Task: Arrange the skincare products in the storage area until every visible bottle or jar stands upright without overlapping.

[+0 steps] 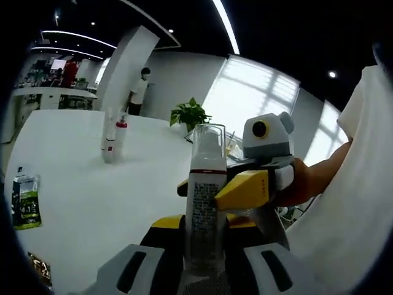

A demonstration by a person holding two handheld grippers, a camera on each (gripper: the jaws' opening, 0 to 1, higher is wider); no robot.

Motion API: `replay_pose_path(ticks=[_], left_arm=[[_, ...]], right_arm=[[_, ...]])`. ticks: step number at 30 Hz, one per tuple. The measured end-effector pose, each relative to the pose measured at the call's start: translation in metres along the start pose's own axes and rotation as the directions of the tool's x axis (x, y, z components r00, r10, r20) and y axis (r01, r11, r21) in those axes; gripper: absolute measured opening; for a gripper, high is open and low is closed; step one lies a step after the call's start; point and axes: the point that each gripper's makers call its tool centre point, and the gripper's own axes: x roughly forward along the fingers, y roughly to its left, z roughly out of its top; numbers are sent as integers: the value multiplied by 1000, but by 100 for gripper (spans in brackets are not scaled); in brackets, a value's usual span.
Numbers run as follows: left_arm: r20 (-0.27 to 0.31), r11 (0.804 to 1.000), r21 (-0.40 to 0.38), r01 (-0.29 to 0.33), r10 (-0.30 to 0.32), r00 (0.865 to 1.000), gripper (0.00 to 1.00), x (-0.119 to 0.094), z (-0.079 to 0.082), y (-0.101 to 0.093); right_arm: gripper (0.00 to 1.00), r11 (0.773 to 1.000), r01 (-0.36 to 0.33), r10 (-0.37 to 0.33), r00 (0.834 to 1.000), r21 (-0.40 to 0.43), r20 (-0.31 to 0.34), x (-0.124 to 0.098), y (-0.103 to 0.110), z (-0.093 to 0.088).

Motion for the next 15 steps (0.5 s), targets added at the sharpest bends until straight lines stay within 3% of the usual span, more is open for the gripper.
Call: replay_pose_path(ticks=[5, 8, 9, 12, 15], left_arm=[[-66, 997, 79, -13, 18, 998, 24, 3, -14, -1], [-76, 994, 106, -34, 42, 996, 24, 1, -17, 1], [-57, 985, 159, -59, 69, 996, 24, -1, -14, 6], [-48, 990, 125, -60, 67, 997, 23, -1, -11, 5], [-49, 986, 139, -89, 97, 994, 23, 2, -11, 9]], right_arm=[[21, 1000, 10, -10, 1000, -20, 12, 0, 1, 2], [21, 998, 9, -10, 1000, -62, -8, 3, 4, -2], [21, 996, 11, -11, 1000, -87, 0, 3, 4, 0], [22, 996, 21, -20, 1000, -92, 16, 4, 2, 4], [23, 996, 54, -53, 998, -72, 17, 5, -3, 5]])
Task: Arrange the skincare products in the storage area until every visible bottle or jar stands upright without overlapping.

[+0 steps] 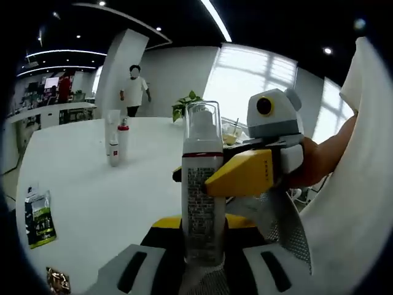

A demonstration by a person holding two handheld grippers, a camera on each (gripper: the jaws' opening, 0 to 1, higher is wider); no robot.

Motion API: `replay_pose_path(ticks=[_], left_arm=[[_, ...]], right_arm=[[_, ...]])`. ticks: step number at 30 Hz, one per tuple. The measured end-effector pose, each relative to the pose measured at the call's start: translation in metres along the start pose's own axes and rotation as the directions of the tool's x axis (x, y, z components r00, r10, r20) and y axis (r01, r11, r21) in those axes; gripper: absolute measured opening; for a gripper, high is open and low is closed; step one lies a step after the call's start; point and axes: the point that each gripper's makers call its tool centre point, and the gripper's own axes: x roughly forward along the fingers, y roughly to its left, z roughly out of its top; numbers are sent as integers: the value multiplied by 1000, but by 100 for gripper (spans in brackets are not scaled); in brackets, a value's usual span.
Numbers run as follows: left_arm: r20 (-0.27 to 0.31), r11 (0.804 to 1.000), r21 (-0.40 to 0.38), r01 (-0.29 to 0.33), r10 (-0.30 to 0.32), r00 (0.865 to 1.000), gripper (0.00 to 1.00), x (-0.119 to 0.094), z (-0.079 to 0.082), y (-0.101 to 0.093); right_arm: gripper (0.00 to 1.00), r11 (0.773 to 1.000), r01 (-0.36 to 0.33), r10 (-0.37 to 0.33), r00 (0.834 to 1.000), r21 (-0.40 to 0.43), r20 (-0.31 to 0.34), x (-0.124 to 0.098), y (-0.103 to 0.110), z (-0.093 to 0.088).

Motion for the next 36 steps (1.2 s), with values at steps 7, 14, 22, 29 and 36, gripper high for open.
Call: replay_pose_path(ticks=[7, 14, 22, 29, 36], left_arm=[[-34, 998, 30, -54, 55, 998, 23, 1, -7, 7], [-60, 996, -1, -86, 86, 995, 23, 1, -12, 15], [-66, 987, 99, -130, 137, 988, 24, 8, -14, 24], [-152, 989, 64, -132, 141, 978, 24, 10, -31, 29], [-258, 978, 17, -208, 205, 944, 23, 12, -53, 45]], right_arm=[[23, 991, 106, -101, 993, 77, -66, 5, -9, -11], [22, 977, 134, -115, 986, 168, -119, 13, -18, -21], [20, 974, 137, -115, 985, 181, -127, 12, -25, -22], [20, 967, 127, -99, 986, 223, -130, 10, -37, -19], [20, 966, 152, -124, 982, 208, -142, -5, -67, -16]])
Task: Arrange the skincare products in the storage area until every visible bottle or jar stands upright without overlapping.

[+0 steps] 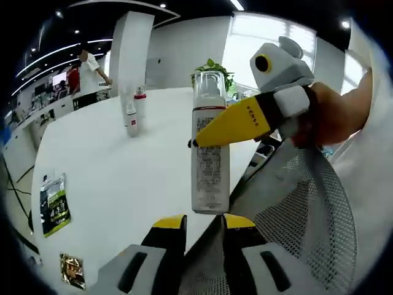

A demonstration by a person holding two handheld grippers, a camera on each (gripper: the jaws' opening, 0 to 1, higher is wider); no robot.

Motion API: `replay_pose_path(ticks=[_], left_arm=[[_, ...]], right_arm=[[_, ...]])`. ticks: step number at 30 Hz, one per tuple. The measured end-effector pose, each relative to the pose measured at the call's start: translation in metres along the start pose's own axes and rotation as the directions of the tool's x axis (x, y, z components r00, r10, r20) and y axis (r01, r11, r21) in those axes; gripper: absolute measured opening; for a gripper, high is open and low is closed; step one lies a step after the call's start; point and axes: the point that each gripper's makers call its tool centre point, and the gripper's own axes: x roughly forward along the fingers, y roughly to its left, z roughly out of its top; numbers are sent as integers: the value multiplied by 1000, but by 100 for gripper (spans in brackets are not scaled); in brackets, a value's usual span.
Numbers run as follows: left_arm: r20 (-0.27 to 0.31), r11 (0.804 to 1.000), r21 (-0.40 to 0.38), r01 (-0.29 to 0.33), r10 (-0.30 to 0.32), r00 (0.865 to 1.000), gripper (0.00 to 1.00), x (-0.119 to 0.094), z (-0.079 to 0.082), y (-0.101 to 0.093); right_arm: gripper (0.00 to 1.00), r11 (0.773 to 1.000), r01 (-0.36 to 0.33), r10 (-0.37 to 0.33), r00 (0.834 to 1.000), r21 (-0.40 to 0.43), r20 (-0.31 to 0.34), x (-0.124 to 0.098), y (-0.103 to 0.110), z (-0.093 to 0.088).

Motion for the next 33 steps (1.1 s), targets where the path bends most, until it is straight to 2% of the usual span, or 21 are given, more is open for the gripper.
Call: replay_pose_path(ticks=[2, 4, 6, 10, 12, 14, 17, 21, 25, 33], left_arm=[[-23, 999, -36, 8, -9, 1000, 23, 2, -4, 0], [-38, 995, -85, 43, -46, 998, 22, 3, -8, -3], [-59, 996, -85, 27, -32, 998, 22, 5, -12, 0], [-156, 996, -85, -20, 6, 988, 22, 10, -31, 8], [-179, 996, -86, -32, 17, 984, 22, 11, -36, 9], [-218, 996, -79, -48, 30, 975, 22, 11, -44, 12], [-245, 995, -78, -55, 35, 969, 22, 12, -50, 13], [-289, 994, -85, -63, 36, 957, 22, 11, -59, 16], [-326, 995, -85, -57, 27, 945, 22, 12, -68, 13], [-338, 996, -65, -64, 38, 940, 22, 11, -70, 16]], right_arm=[[20, 1000, 11, -11, 1000, -1, 7, -4, -9, 4], [20, 1000, 15, -14, 1000, -24, 17, -6, -15, 10], [20, 996, 25, -22, 999, -81, 40, -8, -23, 19], [20, 984, 51, -42, 998, -169, 54, -4, -43, 31], [20, 977, 60, -51, 998, -204, 49, -1, -55, 36], [20, 966, 78, -62, 996, -248, 70, 0, -67, 46], [20, 954, 103, -81, 993, -281, 90, 3, -87, 55], [20, 955, 145, -125, 988, -257, 93, 9, -116, 60], [20, 950, 186, -160, 979, -250, 123, 12, -139, 73], [20, 933, 253, -227, 966, -257, 127, 17, -178, 95]])
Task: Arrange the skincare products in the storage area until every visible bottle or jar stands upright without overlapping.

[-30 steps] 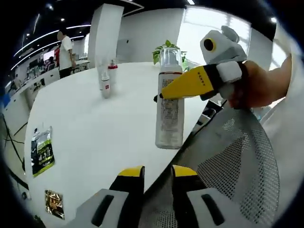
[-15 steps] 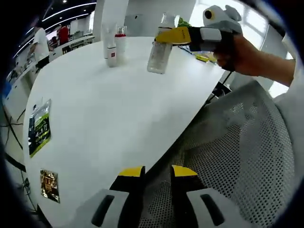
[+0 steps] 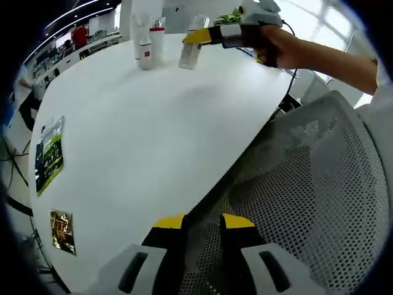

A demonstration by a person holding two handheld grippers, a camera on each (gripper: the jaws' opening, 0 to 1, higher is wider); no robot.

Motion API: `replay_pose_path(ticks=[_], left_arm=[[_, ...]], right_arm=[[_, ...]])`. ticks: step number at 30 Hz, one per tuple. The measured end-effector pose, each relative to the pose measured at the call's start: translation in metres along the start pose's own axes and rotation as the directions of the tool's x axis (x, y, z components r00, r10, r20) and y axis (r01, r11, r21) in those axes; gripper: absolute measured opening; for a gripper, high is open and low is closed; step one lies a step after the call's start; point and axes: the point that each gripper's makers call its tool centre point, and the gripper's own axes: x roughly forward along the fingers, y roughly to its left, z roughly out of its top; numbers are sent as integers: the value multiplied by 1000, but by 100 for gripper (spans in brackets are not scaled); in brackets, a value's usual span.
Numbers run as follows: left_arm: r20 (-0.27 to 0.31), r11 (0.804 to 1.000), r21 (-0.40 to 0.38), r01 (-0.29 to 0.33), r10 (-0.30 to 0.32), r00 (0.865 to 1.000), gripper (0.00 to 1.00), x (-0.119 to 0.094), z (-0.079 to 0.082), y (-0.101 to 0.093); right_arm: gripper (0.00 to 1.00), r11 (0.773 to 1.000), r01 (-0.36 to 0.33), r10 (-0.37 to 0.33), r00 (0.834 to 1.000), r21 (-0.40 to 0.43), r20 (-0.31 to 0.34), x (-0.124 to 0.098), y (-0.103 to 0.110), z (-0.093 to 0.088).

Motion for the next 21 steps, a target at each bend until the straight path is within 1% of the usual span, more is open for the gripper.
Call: replay_pose_path(ticks=[1, 4, 9, 13, 15, 17, 19, 21], left_arm=[[-3, 1000, 5, 3, -3, 1000, 22, 0, -1, -1], [-15, 1000, 17, 4, -3, 1000, 22, 2, -3, 0], [-9, 1000, 11, -4, 4, 1000, 22, 2, -2, 2], [-7, 1000, 11, -7, 7, 1000, 22, 2, -2, 3], [-8, 1000, 14, -7, 7, 1000, 22, 2, -2, 3], [-8, 1000, 16, -9, 9, 1000, 22, 2, -2, 4], [-10, 1000, 21, -12, 12, 1000, 22, 2, -3, 4], [-6, 1000, 27, -13, 13, 1000, 22, 2, -2, 4]], right_arm=[[20, 1000, 3, -3, 1000, -4, 0, 1, -1, 1], [20, 998, 51, -52, 999, -37, -16, 11, -23, 2], [20, 992, 122, -123, 991, -38, -43, 23, -53, 1], [20, 984, 163, -166, 985, -75, -35, 31, -69, 7], [20, 978, 181, -184, 983, -102, -24, 36, -75, 13], [20, 975, 182, -186, 982, -129, -20, 41, -76, 17], [20, 965, 188, -194, 981, -183, -11, 48, -78, 23], [20, 960, 196, -201, 980, -199, -4, 55, -80, 27]])
